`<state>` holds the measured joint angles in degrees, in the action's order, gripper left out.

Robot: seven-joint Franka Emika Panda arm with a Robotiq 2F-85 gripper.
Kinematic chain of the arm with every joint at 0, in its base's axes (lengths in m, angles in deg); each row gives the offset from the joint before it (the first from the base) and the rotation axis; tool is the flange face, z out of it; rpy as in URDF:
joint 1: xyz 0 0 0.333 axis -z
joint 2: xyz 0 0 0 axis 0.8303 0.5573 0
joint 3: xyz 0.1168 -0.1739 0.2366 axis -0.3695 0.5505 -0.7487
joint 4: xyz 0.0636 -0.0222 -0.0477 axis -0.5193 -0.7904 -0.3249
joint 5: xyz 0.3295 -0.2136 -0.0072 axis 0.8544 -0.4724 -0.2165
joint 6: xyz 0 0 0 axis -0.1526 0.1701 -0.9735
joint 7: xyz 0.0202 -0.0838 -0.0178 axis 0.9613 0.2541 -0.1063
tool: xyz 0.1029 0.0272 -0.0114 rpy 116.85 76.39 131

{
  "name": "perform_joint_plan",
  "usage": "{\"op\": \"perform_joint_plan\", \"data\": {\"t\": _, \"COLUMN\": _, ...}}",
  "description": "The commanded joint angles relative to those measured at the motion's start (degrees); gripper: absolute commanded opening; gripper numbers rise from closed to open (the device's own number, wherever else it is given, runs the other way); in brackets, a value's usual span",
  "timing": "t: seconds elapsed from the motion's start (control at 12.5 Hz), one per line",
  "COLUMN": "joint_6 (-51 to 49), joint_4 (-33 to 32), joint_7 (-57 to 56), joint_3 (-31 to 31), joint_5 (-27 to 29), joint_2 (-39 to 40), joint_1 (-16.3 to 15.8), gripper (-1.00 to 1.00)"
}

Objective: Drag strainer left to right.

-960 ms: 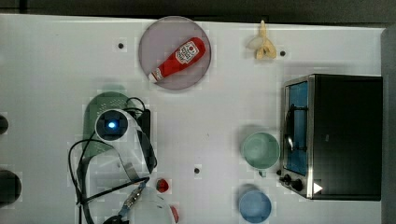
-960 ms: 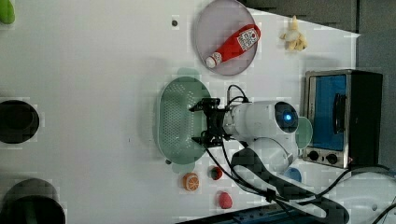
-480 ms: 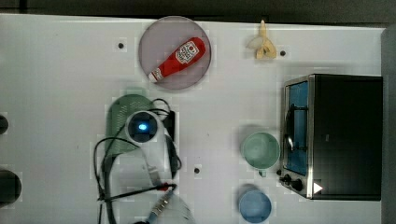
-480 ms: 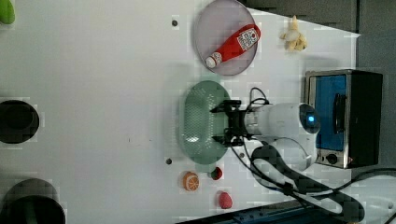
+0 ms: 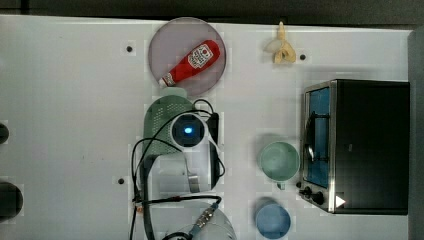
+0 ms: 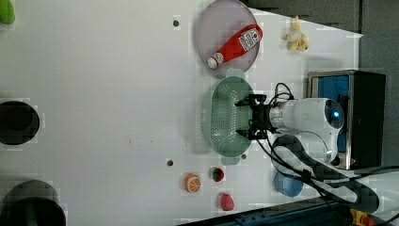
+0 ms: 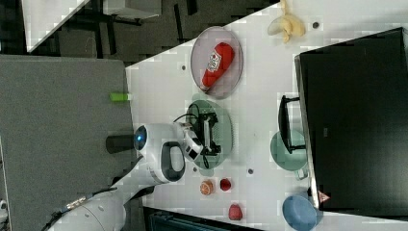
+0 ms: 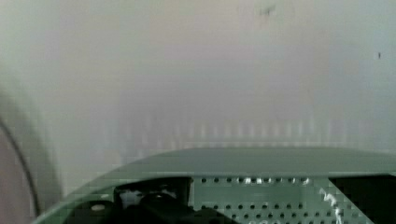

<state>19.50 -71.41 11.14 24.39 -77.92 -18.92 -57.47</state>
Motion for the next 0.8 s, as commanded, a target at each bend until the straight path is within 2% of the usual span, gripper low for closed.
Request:
{"op": "perform_joint_plan", "data": {"t": 0.08, "joint_6": -1.47, "joint_4": 0.03, "joint_7": -9.25, "joint_3": 3.62, "joint_5": 0.48, "joint_2": -1.28, "joint_1": 0.64, "gripper": 1.00}}
{"op": "perform_joint_plan", "data": {"t": 0.8, "joint_6": -1.42, "joint_4": 0.03, "joint_7": -14.84, "joint_3": 12.17, "joint_5": 0.26, "joint_2": -1.26, "joint_1": 0.66, "gripper": 1.00}}
